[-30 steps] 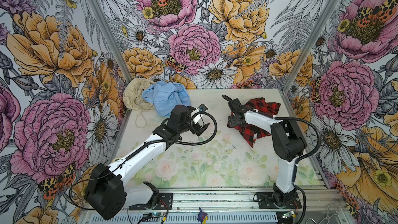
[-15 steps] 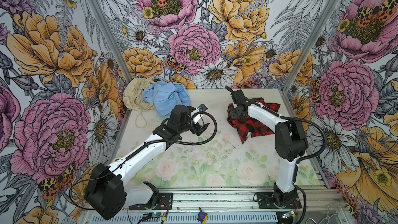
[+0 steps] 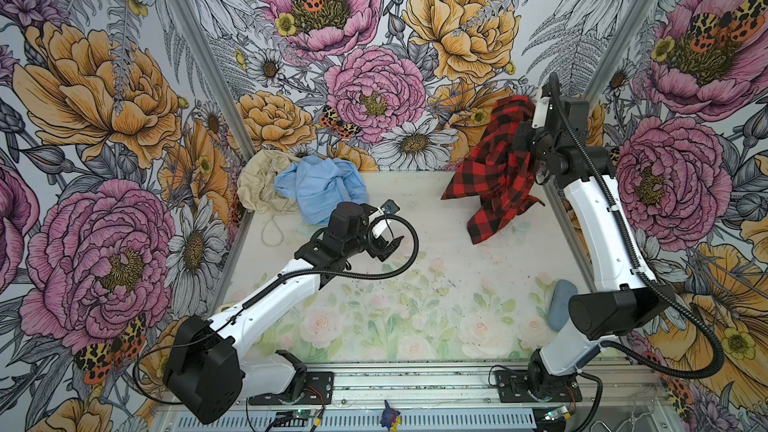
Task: Pick out a specific cloth from the pile
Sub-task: 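Lift the plaid shirt with the right gripper and carry it toward the far corner, then lower the plaid shirt onto the table with the right gripper and release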
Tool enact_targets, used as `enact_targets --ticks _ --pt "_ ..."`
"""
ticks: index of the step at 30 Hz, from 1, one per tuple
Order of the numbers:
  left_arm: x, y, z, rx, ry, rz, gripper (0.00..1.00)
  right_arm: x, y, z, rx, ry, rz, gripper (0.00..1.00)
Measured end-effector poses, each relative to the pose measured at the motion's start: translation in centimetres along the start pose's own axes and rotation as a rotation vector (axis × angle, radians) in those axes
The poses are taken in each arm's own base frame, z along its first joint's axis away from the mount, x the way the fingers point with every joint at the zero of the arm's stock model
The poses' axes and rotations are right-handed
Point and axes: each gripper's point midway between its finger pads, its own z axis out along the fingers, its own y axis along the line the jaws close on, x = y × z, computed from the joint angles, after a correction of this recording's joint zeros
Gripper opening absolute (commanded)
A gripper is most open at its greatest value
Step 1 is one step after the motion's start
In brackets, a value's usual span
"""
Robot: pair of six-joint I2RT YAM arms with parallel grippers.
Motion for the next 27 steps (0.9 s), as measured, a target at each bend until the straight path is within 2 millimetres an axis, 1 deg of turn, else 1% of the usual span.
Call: enact_targets --ticks 2,5,8,11,14,17,18,21,23,26,27 --pt "0.0 0.0 0.0 0.000 0.000 0.000 0.99 -2.5 0.0 -1.1 0.007 -0.057 -0.002 0.00" --pt "-0.1 0.0 -0.1 -0.001 -0.002 0.000 0.99 -5.4 -0.4 -2.5 0.034 -0.129 -0.010 0.00" --pt "-0.2 0.0 -0.2 -0.002 -0.005 0.001 0.99 -7.3 -1.1 -3.9 0.073 -0.180 -0.035 0.00" --pt "-0.2 0.1 -0.2 -0.003 -0.008 0.001 0.99 -8.4 -1.6 -4.8 0.123 -0.211 -0.067 0.00" --pt "-0.4 0.1 -0.4 -0.005 -0.012 0.002 0.99 -8.0 -1.7 -4.4 0.150 -0.198 -0.087 0.00" --pt "-0.5 0.1 -0.5 -0.007 -0.016 0.002 0.99 -6.8 -0.7 -2.9 0.129 -0.160 -0.093 0.00" --pt "-0.5 0.1 -0.5 -0.007 -0.016 0.002 0.99 -6.2 -0.1 -2.2 0.111 -0.142 -0.094 0.00" --pt "-0.5 0.1 -0.5 -0.007 -0.016 0.002 0.99 -4.1 2.6 0.2 0.027 -0.079 -0.081 0.00" --pt "-0.5 0.1 -0.5 -0.007 -0.016 0.002 0.99 -2.7 4.9 1.6 -0.045 -0.039 -0.064 0.00" --pt "-0.5 0.1 -0.5 -0.007 -0.016 0.002 0.99 -1.3 7.3 2.7 -0.129 0.007 -0.025 0.00" --pt "-0.5 0.1 -0.5 -0.007 -0.016 0.002 0.99 -1.1 7.8 2.8 -0.151 0.015 -0.013 0.00"
